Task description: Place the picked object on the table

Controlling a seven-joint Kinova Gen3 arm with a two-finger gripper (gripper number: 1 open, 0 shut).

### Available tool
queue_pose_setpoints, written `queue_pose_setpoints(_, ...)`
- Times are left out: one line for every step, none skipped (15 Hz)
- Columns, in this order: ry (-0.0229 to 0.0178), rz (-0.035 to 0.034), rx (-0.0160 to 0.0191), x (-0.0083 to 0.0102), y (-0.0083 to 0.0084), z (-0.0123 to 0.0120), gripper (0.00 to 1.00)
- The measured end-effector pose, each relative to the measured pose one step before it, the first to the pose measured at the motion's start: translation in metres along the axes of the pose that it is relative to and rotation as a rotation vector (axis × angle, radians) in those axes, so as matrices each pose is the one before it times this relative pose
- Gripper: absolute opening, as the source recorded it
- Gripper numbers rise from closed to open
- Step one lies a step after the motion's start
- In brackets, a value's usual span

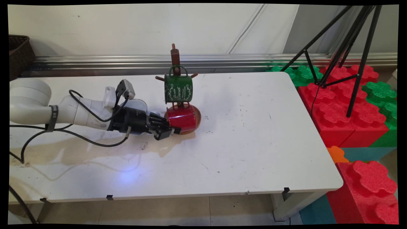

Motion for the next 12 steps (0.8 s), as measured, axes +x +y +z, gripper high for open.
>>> queue_pose_setpoints(0.00386, 0.00131, -0.00390, 0.00183, 0.00094, -0.00072, 0.00)
queue_pose_setpoints(0.00371, 0.00137, -0.00427, 0.00175, 0.00107, -0.00092, 0.00)
queue_pose_setpoints(0.00207, 0.00160, -0.00508, 0.00125, 0.00120, -0.00092, 0.00)
queue_pose_setpoints(0.00238, 0.00232, -0.00703, 0.00159, 0.00174, -0.00150, 0.00)
queue_pose_setpoints(0.00093, 0.00212, -0.00536, 0.00108, 0.00133, -0.00115, 0.00)
queue_pose_setpoints(0.00025, 0.00258, -0.00576, 0.00097, 0.00149, -0.00130, 0.00)
queue_pose_setpoints(-0.00011, 0.00350, -0.00700, 0.00100, 0.00188, -0.00162, 0.00)
queue_pose_setpoints(-0.00095, 0.00339, -0.00693, 0.00085, 0.00200, -0.00171, 0.00)
queue_pose_setpoints(-0.00097, 0.00284, -0.00605, 0.00070, 0.00179, -0.00141, 0.00)
queue_pose_setpoints(-0.00124, 0.00307, -0.00706, 0.00079, 0.00228, -0.00174, 0.00)
queue_pose_setpoints(-0.00162, 0.00315, -0.00726, 0.00082, 0.00231, -0.00161, 0.00)
queue_pose_setpoints(-0.00120, 0.00198, -0.00567, 0.00055, 0.00211, -0.00163, 0.00)
